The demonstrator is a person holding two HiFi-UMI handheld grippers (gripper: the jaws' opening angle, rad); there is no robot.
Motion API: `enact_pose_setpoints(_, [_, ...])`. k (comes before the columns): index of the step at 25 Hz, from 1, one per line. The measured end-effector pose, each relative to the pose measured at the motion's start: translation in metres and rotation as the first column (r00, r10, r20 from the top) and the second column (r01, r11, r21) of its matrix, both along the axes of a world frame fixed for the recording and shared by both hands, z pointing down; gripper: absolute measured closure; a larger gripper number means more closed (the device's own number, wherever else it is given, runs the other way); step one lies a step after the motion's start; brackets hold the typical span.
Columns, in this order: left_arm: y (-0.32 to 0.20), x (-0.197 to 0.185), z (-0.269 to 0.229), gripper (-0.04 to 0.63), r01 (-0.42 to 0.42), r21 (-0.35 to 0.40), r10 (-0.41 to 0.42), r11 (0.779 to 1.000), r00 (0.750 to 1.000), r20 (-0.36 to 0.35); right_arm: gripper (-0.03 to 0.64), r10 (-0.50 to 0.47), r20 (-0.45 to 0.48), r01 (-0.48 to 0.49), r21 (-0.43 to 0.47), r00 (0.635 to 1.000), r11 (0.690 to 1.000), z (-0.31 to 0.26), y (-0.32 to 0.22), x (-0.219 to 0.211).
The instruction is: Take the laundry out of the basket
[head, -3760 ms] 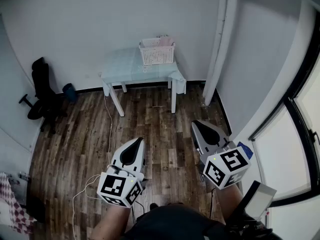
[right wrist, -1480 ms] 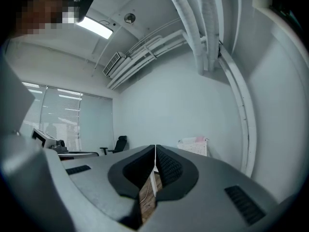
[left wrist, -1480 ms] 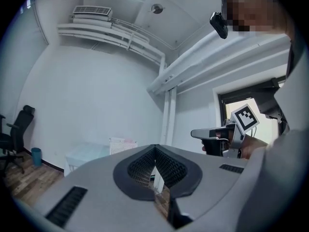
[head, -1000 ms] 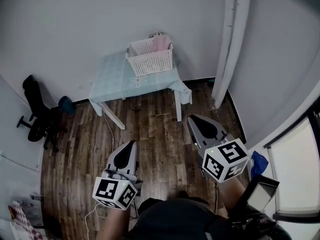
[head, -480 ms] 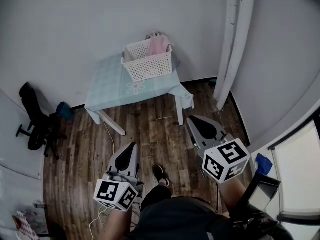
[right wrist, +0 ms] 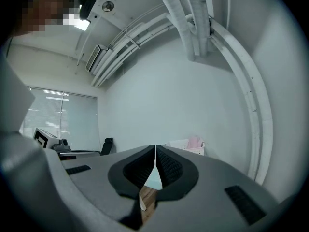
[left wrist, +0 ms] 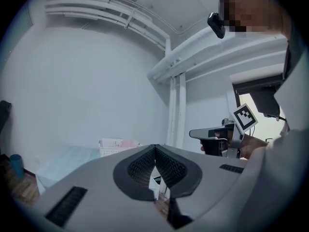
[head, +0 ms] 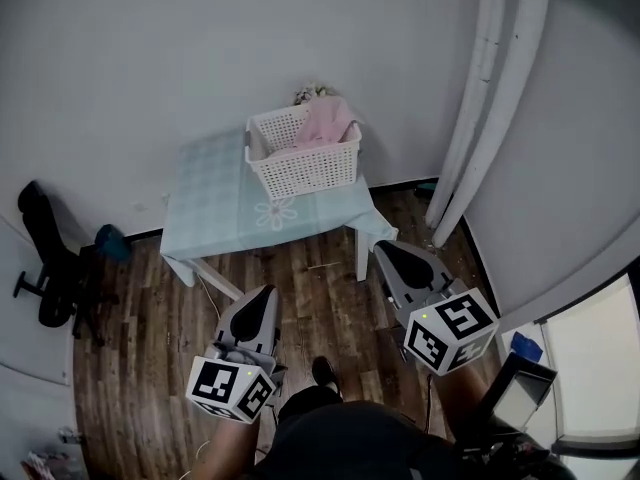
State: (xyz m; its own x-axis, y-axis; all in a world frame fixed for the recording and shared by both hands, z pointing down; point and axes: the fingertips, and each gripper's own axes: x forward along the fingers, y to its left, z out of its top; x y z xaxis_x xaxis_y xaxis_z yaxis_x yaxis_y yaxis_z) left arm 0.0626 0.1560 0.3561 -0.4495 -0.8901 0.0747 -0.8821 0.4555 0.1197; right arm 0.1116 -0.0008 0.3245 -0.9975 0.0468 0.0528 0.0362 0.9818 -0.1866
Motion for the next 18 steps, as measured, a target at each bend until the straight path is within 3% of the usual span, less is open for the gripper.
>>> enact_pose_setpoints(9, [0.012, -0.128, 0.0, 0.586, -0.006, 0.058, 0.007, 0.998, 1.0, -0.013, 0.598, 0.024, -0.048, -0.021, 0.055, 0.999, 0.998, 0.007, 0.012, -0.117])
enact_pose_setpoints(18, [-0.001, -0.2, 0.012, 0.586, -0.037, 0.108, 0.045, 0.993, 0.997, -0.067, 0.598, 0.027, -0.068, -0.016, 0.161, 0.997, 0.987, -0.004, 0.001, -0.18])
